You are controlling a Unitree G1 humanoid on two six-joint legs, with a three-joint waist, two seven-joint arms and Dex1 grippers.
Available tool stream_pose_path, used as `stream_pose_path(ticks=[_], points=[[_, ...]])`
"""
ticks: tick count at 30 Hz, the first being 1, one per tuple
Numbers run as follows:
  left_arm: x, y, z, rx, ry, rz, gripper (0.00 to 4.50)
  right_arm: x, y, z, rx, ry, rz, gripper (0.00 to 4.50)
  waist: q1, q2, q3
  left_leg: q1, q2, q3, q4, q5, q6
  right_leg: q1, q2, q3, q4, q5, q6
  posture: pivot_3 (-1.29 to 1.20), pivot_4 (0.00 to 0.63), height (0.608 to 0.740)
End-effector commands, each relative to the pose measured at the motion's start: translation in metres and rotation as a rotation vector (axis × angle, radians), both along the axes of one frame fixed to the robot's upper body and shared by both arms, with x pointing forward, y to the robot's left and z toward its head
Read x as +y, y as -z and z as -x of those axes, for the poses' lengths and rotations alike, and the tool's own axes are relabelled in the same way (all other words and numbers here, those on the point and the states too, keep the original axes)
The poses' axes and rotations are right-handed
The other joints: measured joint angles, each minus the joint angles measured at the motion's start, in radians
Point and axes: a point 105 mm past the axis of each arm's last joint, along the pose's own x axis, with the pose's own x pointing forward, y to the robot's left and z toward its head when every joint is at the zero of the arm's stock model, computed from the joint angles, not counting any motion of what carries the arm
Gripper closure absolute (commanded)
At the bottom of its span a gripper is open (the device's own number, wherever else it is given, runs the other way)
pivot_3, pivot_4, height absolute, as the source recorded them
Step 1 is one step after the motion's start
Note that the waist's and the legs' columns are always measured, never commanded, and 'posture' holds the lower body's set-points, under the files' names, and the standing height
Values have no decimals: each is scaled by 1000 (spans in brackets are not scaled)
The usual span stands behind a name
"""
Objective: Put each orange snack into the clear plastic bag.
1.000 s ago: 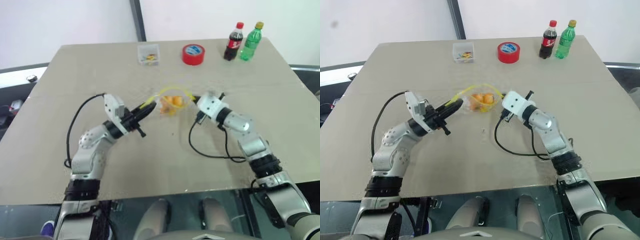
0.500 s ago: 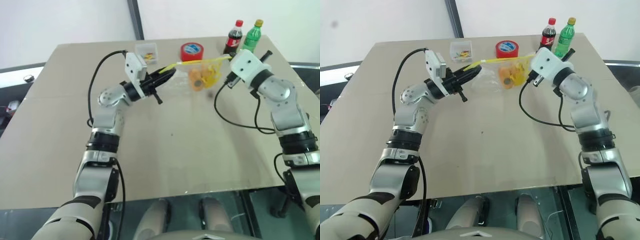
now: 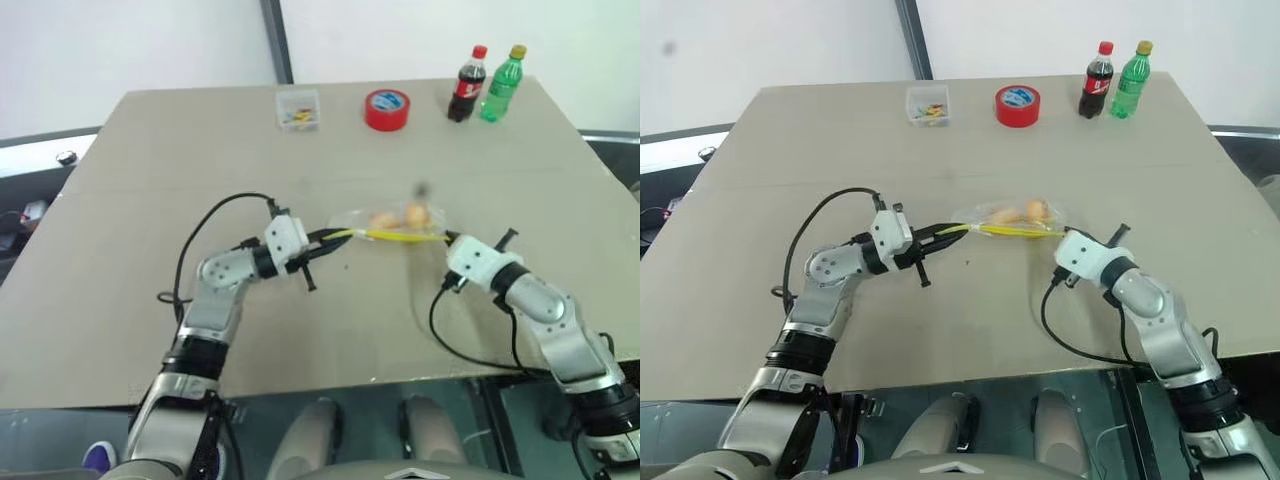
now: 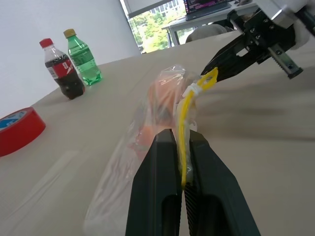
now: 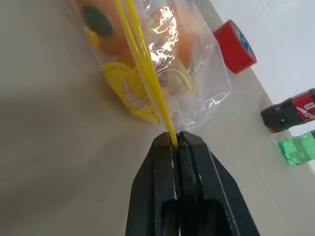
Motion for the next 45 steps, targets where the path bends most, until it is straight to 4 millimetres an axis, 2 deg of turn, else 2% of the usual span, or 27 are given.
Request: stream_pose_path(ticks=[1, 2, 6, 8, 13, 18, 28, 36, 39, 40, 45], points=[[3, -15, 4, -87, -13, 4, 4500, -3, -12, 9, -18, -11, 14, 3099, 2, 0, 0, 0, 0, 0, 0, 0, 0, 0, 0, 0, 0, 0, 0, 0, 150, 736], [3, -15, 4, -99, -20, -7, 4500, -1, -16, 16, -16, -31, 10, 2767, 3, 0, 0, 0, 0, 0, 0, 0, 0, 0, 0, 0, 0, 0, 0, 0, 150, 736], [1, -15, 5, -145, -39, -40, 4500, 20, -38, 40, -12, -178, 51, 2767, 3, 0, 0, -1, 0, 0, 0, 2, -3, 0, 0, 0, -1, 0, 0, 0, 150, 736], [0, -15, 5, -163, -42, -52, 4500, 30, -49, 46, -24, -233, 67, 2767, 4, 0, 0, -1, 0, 0, 0, 2, -3, 0, 0, -1, -1, 0, 0, 0, 150, 736], [-6, -18, 3, -205, -34, -82, 4500, 75, -75, 42, -119, -386, 127, 2767, 0, 0, 0, 0, 1, -1, 0, 2, -3, 0, 0, -1, -1, 0, 0, 0, 150, 736], [-10, -24, 2, -237, -20, -94, 4500, 103, -75, 28, -148, -463, 205, 2767, 5, 0, 0, -1, 0, -2, 0, 2, -4, 0, 0, -3, -1, 0, 0, 0, 150, 736], [-9, -26, 4, -250, -31, -102, 4500, 113, -77, 15, -153, -484, 225, 2767, 18, 0, 0, -3, 0, -3, 0, 2, -4, -1, -1, -3, -2, 0, 0, 0, 150, 736], [-8, -24, 6, -254, -41, -107, 4500, 120, -82, 18, -165, -520, 217, 2767, 18, 0, 0, -3, 0, -2, 0, 2, -4, -1, -1, -3, -2, 0, 0, 0, 150, 736], [-9, -24, 6, -257, -42, -108, 4500, 120, -83, 18, -166, -522, 218, 3556, 18, 0, 0, -3, 0, -3, 0, 2, -4, -1, -1, -3, -2, 0, 0, 0, 150, 736], [-9, -24, 6, -257, -42, -108, 4500, 120, -83, 18, -168, -522, 220, 4006, 18, 0, 0, -3, 0, -2, 0, 2, -4, -1, -1, -3, -2, 0, 0, 0, 150, 736], [-9, -24, 6, -259, -41, -107, 4500, 122, -82, 19, -166, -533, 225, 4006, 18, 0, 0, -3, 0, -3, 0, 2, -4, -1, -1, -3, -2, 0, 0, 0, 150, 736]])
